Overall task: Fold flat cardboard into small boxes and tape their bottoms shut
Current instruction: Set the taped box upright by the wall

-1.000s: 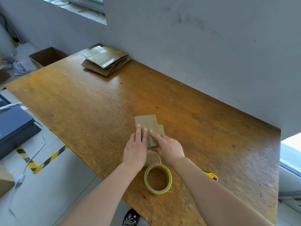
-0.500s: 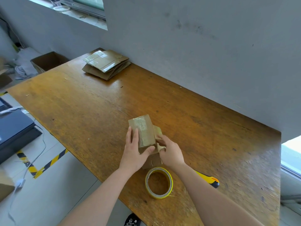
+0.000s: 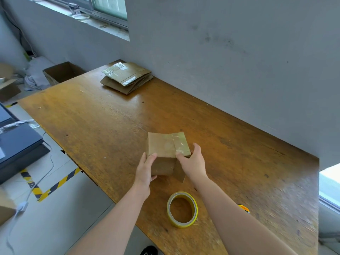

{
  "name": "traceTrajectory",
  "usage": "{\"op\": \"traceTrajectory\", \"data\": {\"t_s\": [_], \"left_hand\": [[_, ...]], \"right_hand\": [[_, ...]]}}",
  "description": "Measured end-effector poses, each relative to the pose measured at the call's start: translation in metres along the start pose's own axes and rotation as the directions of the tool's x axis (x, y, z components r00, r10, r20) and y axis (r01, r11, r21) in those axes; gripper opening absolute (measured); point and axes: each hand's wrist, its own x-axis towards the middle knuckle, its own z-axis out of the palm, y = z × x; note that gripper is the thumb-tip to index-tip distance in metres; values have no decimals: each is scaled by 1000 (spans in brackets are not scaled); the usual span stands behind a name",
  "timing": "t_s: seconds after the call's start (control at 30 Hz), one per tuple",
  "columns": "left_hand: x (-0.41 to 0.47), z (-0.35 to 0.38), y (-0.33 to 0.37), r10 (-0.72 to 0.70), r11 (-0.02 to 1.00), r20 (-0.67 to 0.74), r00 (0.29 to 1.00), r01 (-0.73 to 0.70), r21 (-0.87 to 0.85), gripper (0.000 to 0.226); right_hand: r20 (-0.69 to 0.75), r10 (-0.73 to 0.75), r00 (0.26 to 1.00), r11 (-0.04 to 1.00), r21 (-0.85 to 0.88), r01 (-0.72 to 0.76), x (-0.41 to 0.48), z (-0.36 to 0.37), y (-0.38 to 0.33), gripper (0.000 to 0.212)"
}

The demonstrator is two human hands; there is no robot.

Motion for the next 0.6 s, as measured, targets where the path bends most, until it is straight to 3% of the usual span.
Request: {"op": "traceTrajectory", "data": {"t_s": [0.07, 0.13, 0.3, 0.4, 0.5, 0.6], "left_hand": [[-1, -5, -5, -34, 999, 39, 999, 34, 6, 50], [0, -9, -8, -23, 997, 52, 998, 20, 71, 31], [4, -12, -2, 33, 979, 37, 999, -40, 201, 48], [0, -8, 5, 9, 958, -24, 1000, -2, 287, 43], [-5, -13, 14, -104, 964, -24, 994, 107, 243, 77], [-6, -21, 21, -112, 986, 50, 992, 105, 129, 100]], "right_hand": [[38, -43, 998, 996, 78, 40, -2, 3, -4, 62], [19, -152, 988, 988, 46, 151, -6, 7, -9, 60], [30, -422, 906, 880, -226, 417, -22, 20, -23, 58], [178, -454, 873, 802, -345, 487, -28, 27, -28, 54], [344, -385, 857, 801, -338, 495, -34, 35, -26, 43], [403, -370, 837, 840, -239, 487, -35, 38, -25, 37]]}}
